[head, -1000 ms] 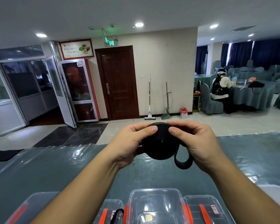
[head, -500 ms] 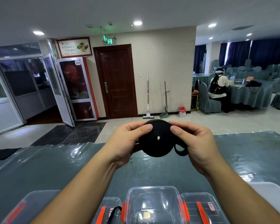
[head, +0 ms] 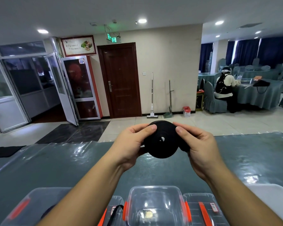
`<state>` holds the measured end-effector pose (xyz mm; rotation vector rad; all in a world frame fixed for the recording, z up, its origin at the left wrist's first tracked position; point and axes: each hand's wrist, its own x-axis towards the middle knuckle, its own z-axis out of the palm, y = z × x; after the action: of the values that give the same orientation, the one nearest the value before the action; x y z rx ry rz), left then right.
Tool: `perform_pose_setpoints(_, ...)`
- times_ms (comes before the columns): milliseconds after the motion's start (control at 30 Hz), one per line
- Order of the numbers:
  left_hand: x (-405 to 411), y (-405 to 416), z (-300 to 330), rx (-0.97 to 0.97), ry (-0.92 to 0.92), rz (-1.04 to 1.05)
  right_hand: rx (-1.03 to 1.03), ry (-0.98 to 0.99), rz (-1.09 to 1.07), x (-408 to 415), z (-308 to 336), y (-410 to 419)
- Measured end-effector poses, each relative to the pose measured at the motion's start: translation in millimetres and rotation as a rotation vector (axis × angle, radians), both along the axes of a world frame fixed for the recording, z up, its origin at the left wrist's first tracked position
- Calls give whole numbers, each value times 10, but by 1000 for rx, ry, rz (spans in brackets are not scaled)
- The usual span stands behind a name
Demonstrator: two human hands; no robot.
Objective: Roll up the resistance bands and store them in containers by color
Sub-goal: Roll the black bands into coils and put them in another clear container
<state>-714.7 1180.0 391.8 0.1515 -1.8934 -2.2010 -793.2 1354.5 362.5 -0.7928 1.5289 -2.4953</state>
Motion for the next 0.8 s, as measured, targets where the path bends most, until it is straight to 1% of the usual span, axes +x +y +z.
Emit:
perform_pose_setpoints(67, -24, 32, -39, 19, -7, 10, 2, -40, -9, -36, -5, 20)
perform_pose_setpoints(133, -27, 28, -40, -40, -34, -15, 41, -65, 6, -70, -1, 48)
perform_pose_setpoints(200, -34, 5, -23, -123, -65, -54, 85, -51, 36, -85, -10, 58)
perform_pose_setpoints(233, -41, 5, -23, -129, -74, -60, 80, -46, 44, -86, -17, 54)
perform_pose_setpoints(333, -73, 47, -85, -45, -45, -27, -26, -65, 30, -89, -65, 29)
perform_pose_setpoints(467, -138, 133, -238, 99, -27, 62, -105, -111, 2, -95, -223, 10)
perform_pose_setpoints(633, -223, 213, -447, 254, -47, 140, -97, -122, 15, -80, -509, 44)
perform_pose_setpoints(800, -293, 345, -762, 377, -116, 186, -40, -176, -76, -80, -820, 35)
